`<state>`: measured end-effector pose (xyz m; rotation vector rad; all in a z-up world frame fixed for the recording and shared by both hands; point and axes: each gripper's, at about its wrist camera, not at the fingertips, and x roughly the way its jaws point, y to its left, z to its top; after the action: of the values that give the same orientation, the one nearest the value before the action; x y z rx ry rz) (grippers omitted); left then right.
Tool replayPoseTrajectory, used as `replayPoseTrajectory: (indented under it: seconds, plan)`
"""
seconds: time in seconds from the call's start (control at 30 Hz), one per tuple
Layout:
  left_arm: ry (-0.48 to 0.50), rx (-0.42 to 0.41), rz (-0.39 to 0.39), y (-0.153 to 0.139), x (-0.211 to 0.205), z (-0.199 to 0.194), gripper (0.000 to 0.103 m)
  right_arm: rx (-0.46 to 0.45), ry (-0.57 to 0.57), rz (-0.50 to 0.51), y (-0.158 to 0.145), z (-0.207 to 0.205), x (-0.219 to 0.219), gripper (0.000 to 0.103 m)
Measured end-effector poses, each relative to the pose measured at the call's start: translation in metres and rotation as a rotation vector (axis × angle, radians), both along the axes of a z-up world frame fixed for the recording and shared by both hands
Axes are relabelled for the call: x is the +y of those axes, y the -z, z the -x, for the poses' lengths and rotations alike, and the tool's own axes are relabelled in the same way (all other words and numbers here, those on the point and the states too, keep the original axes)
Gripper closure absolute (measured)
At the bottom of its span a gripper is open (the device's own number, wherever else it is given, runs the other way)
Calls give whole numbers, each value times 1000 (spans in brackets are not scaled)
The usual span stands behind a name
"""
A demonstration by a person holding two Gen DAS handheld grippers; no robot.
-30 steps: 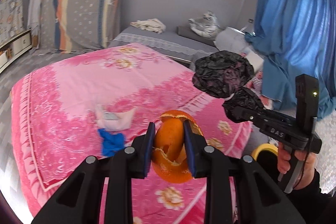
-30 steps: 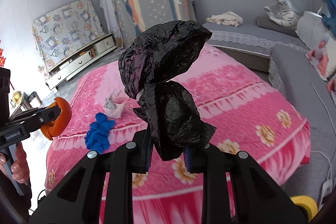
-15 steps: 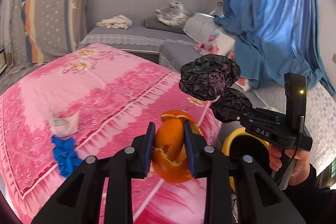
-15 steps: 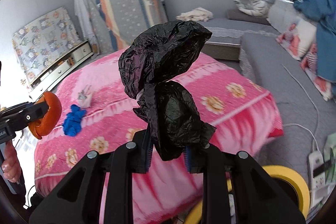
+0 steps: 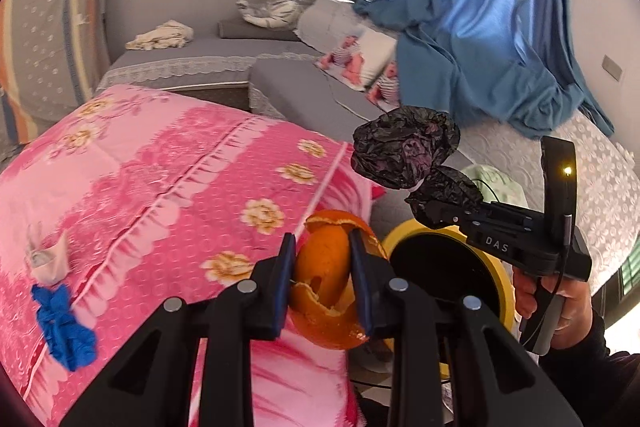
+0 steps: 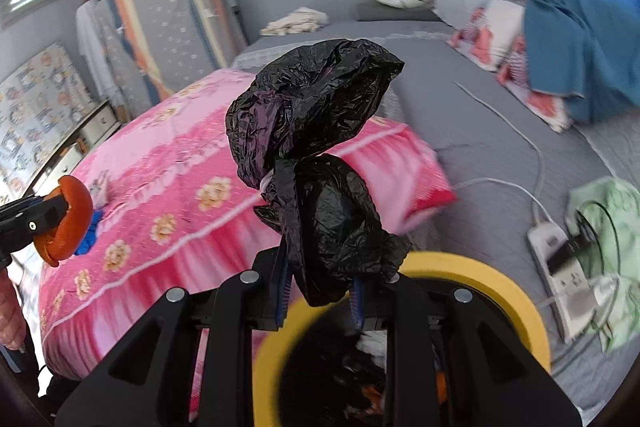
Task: Collect trash
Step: 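Carry the orange peel and black bag with both tools over the yellow bin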
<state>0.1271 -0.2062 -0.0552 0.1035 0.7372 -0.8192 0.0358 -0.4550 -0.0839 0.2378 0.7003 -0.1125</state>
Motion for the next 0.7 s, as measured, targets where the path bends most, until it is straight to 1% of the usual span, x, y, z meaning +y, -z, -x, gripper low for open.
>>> replayPoseTrajectory:
  seconds: [0.23,0.4,0.7]
  plan:
    - [80,2,-24,6,-35,11,78,19,128,23,9,33,-35,81]
    - [127,-4,-38,9,-60,21,78,43,190,41,18,50,-51,81]
    - [200,22,-58,27,-101,33,78,91,238,37,34,67,-65,81]
